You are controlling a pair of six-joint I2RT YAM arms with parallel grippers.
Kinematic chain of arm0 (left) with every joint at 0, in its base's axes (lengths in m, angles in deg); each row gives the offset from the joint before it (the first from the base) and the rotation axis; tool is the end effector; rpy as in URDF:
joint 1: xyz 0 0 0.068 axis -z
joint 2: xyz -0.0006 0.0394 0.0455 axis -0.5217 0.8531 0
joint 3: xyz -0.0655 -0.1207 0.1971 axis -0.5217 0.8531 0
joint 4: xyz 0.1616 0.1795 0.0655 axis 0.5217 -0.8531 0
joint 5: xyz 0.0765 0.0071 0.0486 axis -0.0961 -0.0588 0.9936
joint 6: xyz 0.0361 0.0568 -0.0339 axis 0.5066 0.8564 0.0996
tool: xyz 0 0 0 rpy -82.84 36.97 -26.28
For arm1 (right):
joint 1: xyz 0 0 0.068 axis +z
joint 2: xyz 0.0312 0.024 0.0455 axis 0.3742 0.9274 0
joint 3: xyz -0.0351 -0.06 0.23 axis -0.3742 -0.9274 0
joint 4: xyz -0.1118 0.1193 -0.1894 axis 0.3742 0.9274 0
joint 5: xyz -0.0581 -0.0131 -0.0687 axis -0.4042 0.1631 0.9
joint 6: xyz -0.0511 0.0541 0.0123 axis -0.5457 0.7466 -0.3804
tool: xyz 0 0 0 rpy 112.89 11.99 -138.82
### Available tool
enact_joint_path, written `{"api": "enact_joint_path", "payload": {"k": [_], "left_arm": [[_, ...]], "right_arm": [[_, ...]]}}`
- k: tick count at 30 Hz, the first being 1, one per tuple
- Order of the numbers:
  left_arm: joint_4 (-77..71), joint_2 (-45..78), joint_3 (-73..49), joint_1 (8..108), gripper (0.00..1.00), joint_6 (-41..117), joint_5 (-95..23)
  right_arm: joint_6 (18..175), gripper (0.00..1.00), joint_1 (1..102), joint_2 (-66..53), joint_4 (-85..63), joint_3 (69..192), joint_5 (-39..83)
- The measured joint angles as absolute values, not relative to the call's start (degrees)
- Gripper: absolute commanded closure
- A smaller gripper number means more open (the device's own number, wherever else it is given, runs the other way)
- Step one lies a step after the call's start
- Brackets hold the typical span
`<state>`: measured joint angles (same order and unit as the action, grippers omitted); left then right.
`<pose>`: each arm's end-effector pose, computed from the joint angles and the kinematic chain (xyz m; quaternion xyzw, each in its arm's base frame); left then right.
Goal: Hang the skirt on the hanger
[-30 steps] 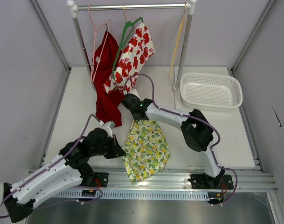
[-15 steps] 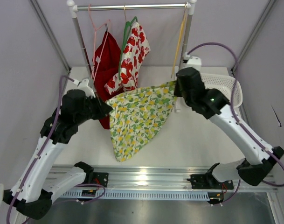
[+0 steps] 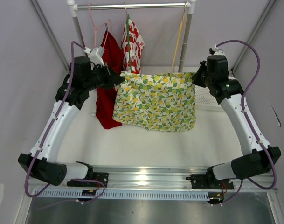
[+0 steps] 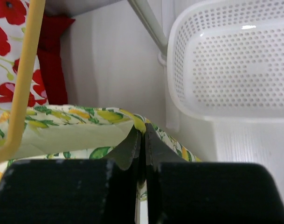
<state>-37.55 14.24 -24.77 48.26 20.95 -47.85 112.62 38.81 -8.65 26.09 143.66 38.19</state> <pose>0.2753 -0.1059 0.3936 0.0138 0.8153 -0.3494 0.4615 0.3049 0.0820 0.3740 0.0857 0.8509 0.1118 0.5060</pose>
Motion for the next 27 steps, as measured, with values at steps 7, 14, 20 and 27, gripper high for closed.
{"api": "enact_joint_path", "payload": {"k": [7, 14, 20, 27], "left_arm": [[-32.7, 16.82, -26.36, 45.84, 1.0, 21.35, -52.7], [-24.46, 7.6, -8.31, 44.99, 1.0, 18.61, -56.46], [-24.15, -5.1, 13.94, 49.55, 1.0, 14.7, -55.98], [-29.16, -17.43, 30.33, 54.43, 0.77, 9.37, -51.41]], "right_arm": [[113.71, 1.0, 34.35, -3.12, 23.86, 149.14, 29.12], [118.04, 0.98, 34.75, -16.45, 20.08, 131.28, 28.21], [124.71, 0.91, 38.18, -33.87, 21.63, 107.83, 30.08], [133.23, 0.48, 44.72, -48.05, 25.89, 92.95, 33.67]]}}
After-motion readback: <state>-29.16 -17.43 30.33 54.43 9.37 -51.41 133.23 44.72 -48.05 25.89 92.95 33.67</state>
